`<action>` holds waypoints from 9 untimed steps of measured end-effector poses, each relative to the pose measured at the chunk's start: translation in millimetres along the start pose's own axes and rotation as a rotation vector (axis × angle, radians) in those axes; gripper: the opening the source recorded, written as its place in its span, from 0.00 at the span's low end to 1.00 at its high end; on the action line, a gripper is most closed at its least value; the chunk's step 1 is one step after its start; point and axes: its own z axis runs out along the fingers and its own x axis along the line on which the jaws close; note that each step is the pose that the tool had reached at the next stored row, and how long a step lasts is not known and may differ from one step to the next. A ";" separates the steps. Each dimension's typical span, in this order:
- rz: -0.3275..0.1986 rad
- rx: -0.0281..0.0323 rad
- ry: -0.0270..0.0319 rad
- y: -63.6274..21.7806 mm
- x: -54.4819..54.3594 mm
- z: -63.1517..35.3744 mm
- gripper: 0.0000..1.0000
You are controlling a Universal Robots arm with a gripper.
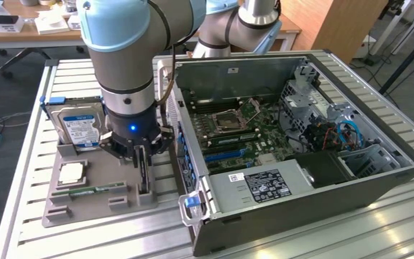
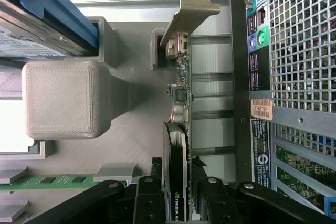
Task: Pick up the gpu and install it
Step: 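Pick up the gpu and move the gpu toward the slot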
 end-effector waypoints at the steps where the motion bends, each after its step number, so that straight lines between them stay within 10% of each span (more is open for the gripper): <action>1: 0.000 0.0000 0.0000 0.0 0.0 0.0 0.35; 9: 0.000 -0.0001 -0.0001 0.0 -0.7 0.1 0.35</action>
